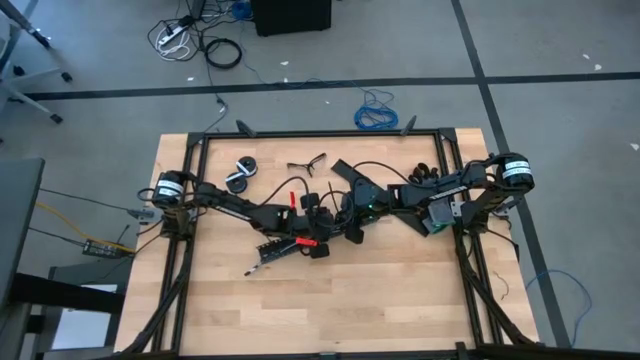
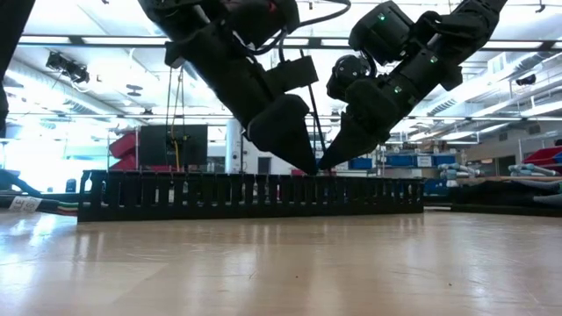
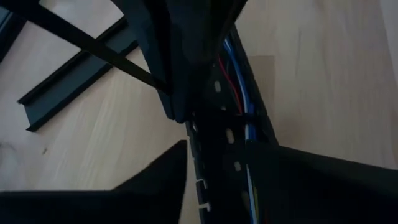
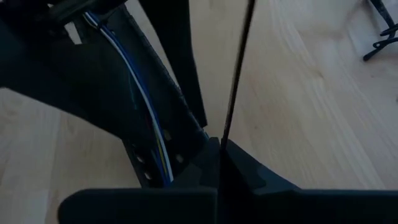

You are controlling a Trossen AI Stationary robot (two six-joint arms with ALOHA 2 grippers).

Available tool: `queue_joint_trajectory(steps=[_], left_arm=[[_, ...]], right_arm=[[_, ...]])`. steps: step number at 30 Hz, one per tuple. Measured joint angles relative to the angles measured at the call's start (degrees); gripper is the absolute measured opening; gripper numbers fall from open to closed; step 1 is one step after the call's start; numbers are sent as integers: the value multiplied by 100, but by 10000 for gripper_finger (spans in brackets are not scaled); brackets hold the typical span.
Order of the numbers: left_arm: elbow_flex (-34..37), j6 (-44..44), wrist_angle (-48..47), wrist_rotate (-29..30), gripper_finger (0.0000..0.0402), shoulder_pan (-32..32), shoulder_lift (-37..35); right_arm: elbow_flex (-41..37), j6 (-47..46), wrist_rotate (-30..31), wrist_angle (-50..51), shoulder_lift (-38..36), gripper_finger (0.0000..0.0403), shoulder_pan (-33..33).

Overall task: Ziptie cables
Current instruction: Put the wrapped cables into the black cable duct

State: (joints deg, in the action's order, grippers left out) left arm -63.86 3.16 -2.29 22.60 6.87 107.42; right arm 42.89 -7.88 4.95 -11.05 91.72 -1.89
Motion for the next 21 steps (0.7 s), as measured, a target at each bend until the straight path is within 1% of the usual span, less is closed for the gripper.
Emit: queue_joint_trajectory(steps=[3,5,8,11,14,16,21], left_arm=[[0,0,11,11,192,0,42],[0,2,18,149,206,0,109],[0,3,91,260,217,-2,226],[0,-4,251,275,217,-7,260],[0,-7,350,285,209,-7,260],[0,-2,335,283,196,-7,260],[2,2,252,273,141,-7,318]], right_arm=[[0,-3,0,-2,0,0,0],[0,-13,-3,-35,0,0,18],[-2,-15,-5,-128,0,0,62],[-2,-15,-14,-168,2,0,82],[-2,-15,-16,-187,2,0,76],[-2,-47,-16,-204,2,0,76],[-2,-89,-15,-256,2,0,78]])
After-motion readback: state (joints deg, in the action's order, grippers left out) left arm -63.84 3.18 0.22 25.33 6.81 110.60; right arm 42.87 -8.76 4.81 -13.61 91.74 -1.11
